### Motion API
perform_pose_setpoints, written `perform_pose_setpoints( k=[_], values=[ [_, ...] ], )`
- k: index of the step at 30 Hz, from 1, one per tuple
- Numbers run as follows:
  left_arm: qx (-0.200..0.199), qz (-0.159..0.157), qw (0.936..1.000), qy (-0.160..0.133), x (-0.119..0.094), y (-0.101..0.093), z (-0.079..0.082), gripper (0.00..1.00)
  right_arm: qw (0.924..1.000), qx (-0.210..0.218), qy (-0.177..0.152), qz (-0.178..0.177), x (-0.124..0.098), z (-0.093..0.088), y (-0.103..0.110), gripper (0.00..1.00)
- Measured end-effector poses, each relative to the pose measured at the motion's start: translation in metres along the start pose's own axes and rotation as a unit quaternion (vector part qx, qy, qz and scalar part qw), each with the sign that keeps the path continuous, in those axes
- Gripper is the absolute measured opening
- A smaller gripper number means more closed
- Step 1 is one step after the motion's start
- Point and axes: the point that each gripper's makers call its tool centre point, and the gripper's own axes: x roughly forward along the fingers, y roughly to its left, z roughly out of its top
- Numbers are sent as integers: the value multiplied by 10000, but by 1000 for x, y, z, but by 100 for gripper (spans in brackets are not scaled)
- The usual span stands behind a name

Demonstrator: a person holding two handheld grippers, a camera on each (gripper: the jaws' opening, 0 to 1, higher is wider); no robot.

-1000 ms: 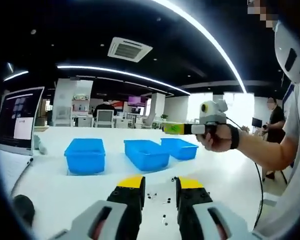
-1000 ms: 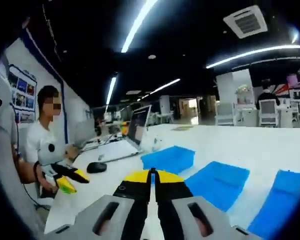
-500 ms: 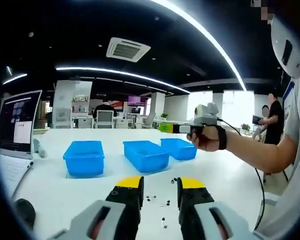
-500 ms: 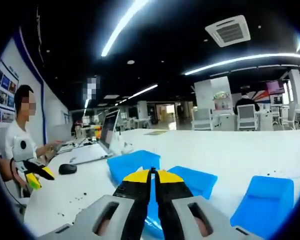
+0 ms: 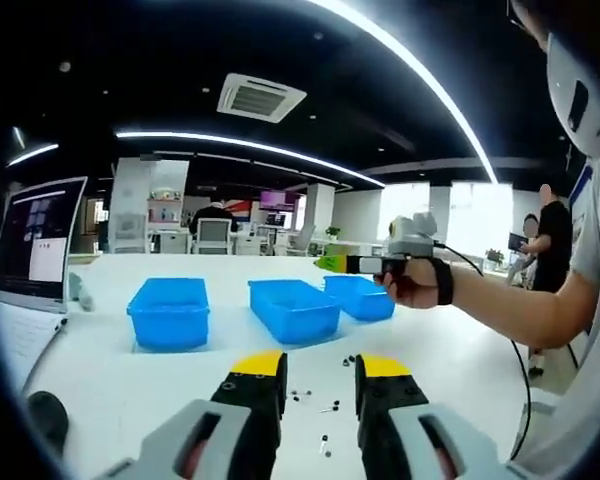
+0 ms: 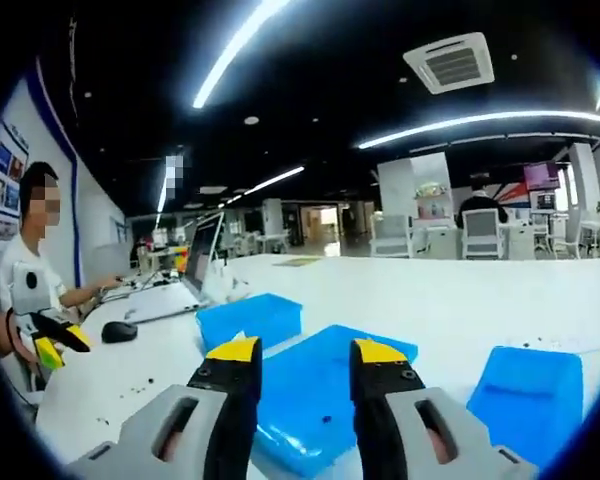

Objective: Pick up the resistors one by one and place each resistor into its matching bin, sorting the parts by color and model until every resistor is separated into the correct bin for its type

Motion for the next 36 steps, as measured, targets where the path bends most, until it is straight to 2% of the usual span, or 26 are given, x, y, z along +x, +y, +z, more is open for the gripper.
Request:
perform_pose_setpoints(
  k=[10,17,20,36],
  values=[
    [-30,-7,10000,-12,0,-1,-1,29,10000,29,27,-1,-5,-1,0,33],
    [-192,-127,9997,24,4,-5,-6,29,10000,97,15,2,-11,7,5,31],
    [-173,-154,9997,9,2,-7,-5,29,10000,-16,-25,37,-13,14,10,31],
    [-187,198,9996,-5,-18,2,-8,29,9996,-270,76,50,-32,15,1,31]
  ],
)
